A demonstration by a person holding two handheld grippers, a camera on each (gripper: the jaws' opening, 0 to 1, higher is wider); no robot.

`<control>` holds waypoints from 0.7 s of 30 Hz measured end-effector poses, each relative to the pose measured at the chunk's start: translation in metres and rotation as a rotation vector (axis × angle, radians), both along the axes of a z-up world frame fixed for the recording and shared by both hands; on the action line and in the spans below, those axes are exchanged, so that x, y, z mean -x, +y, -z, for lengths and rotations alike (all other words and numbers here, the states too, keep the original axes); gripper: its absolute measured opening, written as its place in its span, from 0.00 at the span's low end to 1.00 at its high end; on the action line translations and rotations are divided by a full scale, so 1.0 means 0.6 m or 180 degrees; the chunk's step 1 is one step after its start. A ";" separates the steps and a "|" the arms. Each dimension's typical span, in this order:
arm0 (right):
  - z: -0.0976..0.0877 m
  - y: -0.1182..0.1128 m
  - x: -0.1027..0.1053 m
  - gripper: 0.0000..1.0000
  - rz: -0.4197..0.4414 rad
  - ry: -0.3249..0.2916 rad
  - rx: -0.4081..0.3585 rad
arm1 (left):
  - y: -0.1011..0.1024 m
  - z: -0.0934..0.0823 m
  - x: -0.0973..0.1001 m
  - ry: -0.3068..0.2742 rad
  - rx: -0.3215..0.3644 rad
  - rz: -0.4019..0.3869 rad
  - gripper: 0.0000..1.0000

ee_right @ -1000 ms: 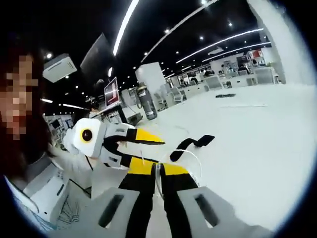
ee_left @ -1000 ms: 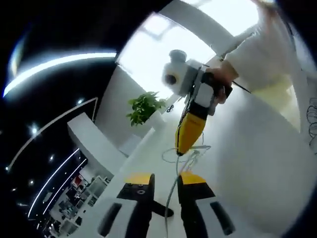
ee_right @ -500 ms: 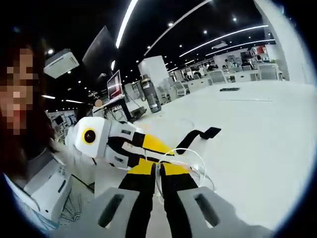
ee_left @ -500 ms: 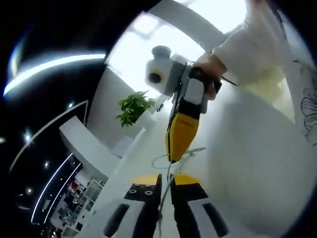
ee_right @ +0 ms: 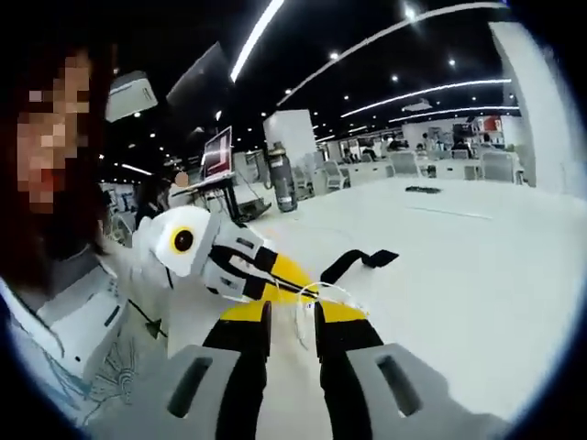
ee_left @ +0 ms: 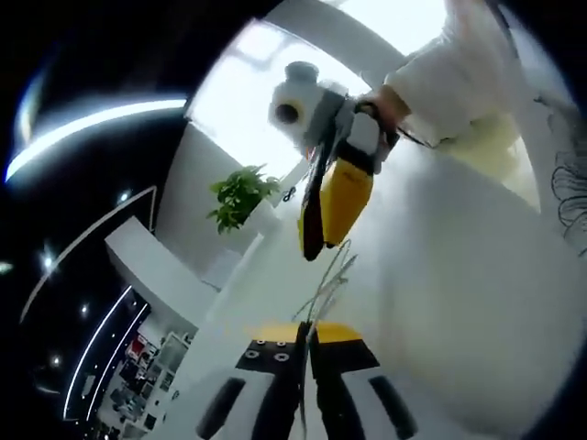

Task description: Peel open the Velcro strap on the desktop, arrange the wired earphones neatly onto it, and close the Velcro strap to secure them.

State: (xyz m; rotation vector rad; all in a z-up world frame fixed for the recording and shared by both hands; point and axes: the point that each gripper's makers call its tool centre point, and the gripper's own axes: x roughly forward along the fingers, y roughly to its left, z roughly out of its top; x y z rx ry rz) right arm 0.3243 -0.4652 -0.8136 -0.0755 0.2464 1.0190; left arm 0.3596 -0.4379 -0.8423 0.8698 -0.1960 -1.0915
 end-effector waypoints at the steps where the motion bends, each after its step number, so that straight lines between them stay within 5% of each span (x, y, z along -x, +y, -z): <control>1: 0.002 -0.005 0.002 0.21 0.0034 -0.0087 0.0095 | 0.000 0.000 -0.001 0.0011 0.0005 -0.0003 0.06; 10: 0.032 -0.005 0.009 0.16 0.0289 -0.0860 0.0787 | -0.002 0.000 -0.003 0.0156 0.0071 -0.0041 0.06; 21: 0.048 -0.018 -0.010 0.11 0.0432 -0.1185 0.1235 | 0.001 -0.001 0.000 0.0245 0.0112 -0.0019 0.06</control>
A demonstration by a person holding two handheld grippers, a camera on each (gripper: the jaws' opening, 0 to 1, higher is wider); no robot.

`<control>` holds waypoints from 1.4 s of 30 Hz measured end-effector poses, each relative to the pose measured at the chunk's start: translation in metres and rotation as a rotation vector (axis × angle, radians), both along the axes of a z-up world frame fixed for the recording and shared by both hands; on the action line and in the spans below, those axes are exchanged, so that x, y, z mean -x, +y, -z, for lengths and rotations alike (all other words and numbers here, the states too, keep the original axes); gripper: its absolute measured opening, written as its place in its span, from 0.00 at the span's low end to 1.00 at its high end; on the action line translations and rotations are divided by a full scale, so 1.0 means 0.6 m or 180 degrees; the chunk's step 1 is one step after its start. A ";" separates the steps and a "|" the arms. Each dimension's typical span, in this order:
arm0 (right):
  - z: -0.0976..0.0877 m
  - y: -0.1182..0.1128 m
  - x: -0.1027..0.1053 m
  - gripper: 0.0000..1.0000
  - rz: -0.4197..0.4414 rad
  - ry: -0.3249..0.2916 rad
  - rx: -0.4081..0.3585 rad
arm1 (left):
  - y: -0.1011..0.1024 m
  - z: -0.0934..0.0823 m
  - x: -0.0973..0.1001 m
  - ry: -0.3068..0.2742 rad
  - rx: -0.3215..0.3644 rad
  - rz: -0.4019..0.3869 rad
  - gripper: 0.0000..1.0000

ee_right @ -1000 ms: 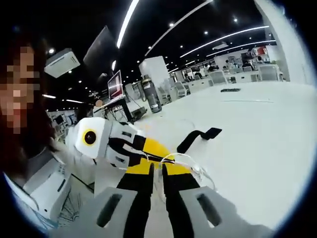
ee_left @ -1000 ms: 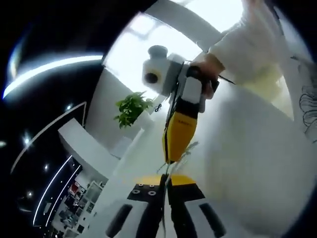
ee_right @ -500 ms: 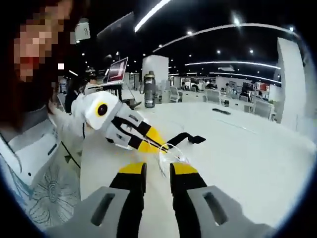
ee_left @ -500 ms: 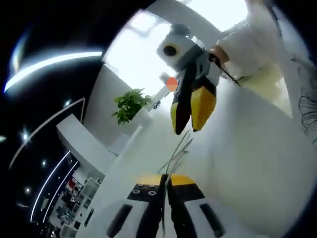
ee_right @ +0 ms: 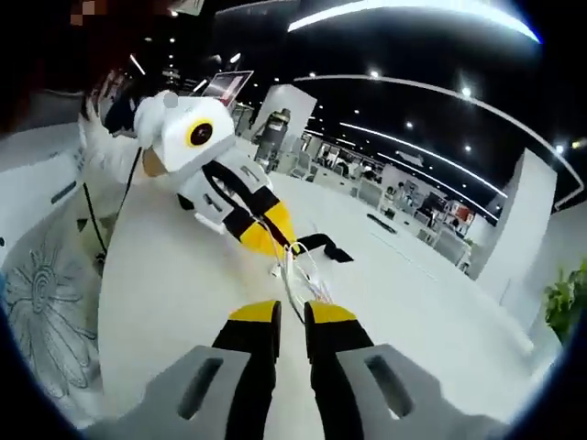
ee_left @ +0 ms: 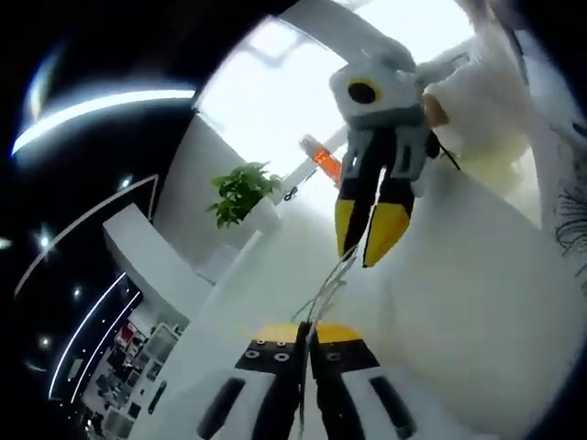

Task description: Peel open the Velcro strap on the desktop, arrange the wired earphones neatly onto it, and close the Velcro strap to secure them.

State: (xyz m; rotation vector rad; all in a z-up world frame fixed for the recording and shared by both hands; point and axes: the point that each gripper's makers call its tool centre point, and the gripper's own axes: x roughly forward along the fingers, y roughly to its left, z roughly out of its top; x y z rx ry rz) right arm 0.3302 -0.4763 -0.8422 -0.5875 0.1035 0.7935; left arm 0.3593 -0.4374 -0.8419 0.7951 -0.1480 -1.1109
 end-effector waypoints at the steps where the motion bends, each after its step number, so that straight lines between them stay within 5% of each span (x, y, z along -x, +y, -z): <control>1: -0.001 -0.002 -0.004 0.09 0.0023 -0.0068 0.0057 | 0.000 0.000 0.000 0.0005 0.0003 0.0003 0.06; 9: -0.027 -0.019 -0.025 0.07 0.0172 -0.0348 -0.0095 | -0.006 0.011 0.011 -0.0045 -0.0117 0.0099 0.06; 27: -0.004 -0.004 -0.013 0.04 -0.0108 -0.0241 0.0205 | -0.035 0.007 0.030 -0.0327 -0.0217 0.0256 0.07; 42: 0.003 -0.001 -0.003 0.04 -0.0173 -0.0206 0.0352 | -0.014 -0.015 0.003 -0.0574 -0.0146 -0.0040 0.10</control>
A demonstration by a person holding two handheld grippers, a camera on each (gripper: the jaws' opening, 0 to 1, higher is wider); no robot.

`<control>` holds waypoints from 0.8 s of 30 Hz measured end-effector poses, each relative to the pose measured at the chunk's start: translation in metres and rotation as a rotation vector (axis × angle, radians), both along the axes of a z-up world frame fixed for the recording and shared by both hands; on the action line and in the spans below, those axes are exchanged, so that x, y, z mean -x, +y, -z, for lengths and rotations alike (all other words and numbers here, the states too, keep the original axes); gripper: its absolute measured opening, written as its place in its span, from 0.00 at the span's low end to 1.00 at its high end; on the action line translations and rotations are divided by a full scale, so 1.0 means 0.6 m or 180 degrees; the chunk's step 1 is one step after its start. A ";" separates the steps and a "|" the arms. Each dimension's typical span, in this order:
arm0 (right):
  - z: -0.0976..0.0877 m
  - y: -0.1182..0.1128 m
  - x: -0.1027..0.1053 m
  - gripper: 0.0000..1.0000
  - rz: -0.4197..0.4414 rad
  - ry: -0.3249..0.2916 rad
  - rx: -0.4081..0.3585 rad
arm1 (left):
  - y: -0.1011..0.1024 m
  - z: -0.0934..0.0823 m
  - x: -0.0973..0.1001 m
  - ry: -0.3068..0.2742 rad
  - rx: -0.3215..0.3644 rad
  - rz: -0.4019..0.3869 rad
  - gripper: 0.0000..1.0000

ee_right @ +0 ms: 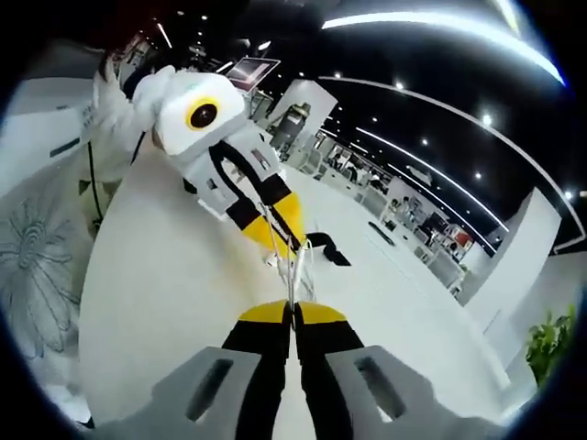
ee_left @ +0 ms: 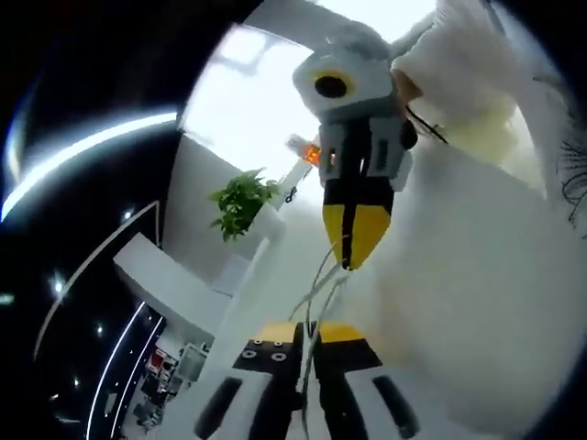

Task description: Peel open the Velcro strap on the desktop, arrange the wired earphones neatly onto it, and close the Velcro strap to secure them.

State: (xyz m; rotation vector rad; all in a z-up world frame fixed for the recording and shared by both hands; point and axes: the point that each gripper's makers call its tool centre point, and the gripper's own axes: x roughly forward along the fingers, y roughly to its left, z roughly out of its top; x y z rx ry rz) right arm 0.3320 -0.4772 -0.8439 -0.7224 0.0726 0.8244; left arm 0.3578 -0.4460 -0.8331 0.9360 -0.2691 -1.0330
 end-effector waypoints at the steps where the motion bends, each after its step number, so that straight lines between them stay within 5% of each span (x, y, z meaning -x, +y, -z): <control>1: 0.001 0.001 0.000 0.04 -0.0006 0.0003 0.0013 | 0.005 0.000 -0.003 0.0030 0.0061 -0.0020 0.11; 8: -0.002 0.006 0.003 0.04 -0.0060 0.0014 0.0018 | 0.011 0.006 -0.013 -0.0072 -0.0006 -0.0105 0.35; 19: -0.006 0.016 0.008 0.04 -0.0160 0.0097 -0.0051 | 0.000 -0.003 -0.009 -0.0204 -0.0032 -0.0036 0.13; 24: -0.011 0.016 0.011 0.14 -0.0153 0.0436 -0.0443 | 0.003 -0.002 -0.012 -0.0259 -0.0095 -0.0040 0.06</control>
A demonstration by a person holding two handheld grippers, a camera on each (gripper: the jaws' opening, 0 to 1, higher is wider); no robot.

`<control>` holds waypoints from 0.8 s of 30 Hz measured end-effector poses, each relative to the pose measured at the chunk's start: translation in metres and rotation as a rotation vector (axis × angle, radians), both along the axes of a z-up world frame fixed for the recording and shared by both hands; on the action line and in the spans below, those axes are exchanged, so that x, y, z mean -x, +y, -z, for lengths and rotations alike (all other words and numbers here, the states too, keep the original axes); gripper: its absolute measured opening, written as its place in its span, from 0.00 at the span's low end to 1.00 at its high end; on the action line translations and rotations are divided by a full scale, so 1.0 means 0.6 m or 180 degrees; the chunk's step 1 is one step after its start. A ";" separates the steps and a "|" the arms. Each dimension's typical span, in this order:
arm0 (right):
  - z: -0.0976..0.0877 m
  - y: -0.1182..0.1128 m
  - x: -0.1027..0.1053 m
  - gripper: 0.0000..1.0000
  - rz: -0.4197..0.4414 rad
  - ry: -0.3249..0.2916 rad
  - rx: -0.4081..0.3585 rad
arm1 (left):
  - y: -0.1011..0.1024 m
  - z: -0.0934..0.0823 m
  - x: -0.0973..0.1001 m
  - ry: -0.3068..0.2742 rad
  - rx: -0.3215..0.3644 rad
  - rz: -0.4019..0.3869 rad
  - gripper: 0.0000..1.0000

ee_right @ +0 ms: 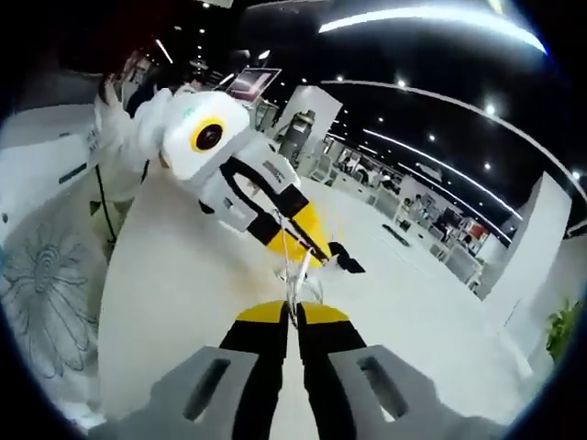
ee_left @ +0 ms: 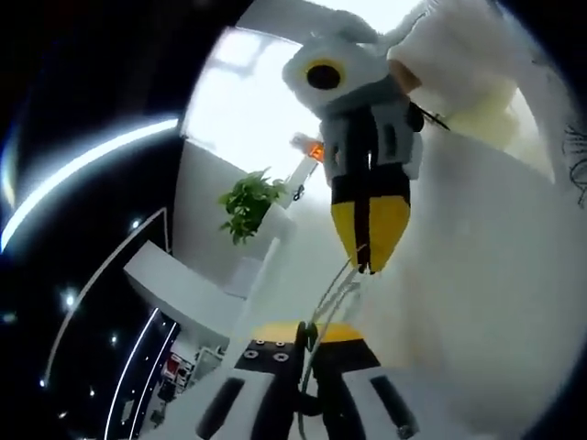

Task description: Peel open the Velcro strap on the desktop, arrange the wired earphones neatly onto it, and close the Velcro strap to secure them.

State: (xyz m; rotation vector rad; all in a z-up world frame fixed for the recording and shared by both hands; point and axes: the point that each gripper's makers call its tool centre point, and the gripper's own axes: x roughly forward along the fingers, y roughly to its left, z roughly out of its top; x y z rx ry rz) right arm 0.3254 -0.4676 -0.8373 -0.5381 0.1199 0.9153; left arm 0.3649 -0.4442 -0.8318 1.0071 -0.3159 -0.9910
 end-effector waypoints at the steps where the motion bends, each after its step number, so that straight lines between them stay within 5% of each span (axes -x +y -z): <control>1: -0.001 0.002 0.003 0.19 -0.0030 0.0129 -0.0095 | 0.000 0.000 0.000 -0.0005 0.0000 0.0005 0.06; 6: -0.038 0.009 0.010 0.25 -0.0235 0.0672 -0.0536 | 0.000 -0.005 0.002 -0.0144 -0.0060 0.0102 0.06; 10: -0.040 0.011 -0.003 0.31 -0.0334 0.1092 -0.0456 | -0.003 -0.009 -0.002 -0.0240 -0.0115 0.0104 0.06; 24: -0.028 0.024 -0.019 0.14 -0.0363 0.1300 -0.0579 | -0.006 -0.017 -0.005 -0.0360 -0.0164 0.0102 0.06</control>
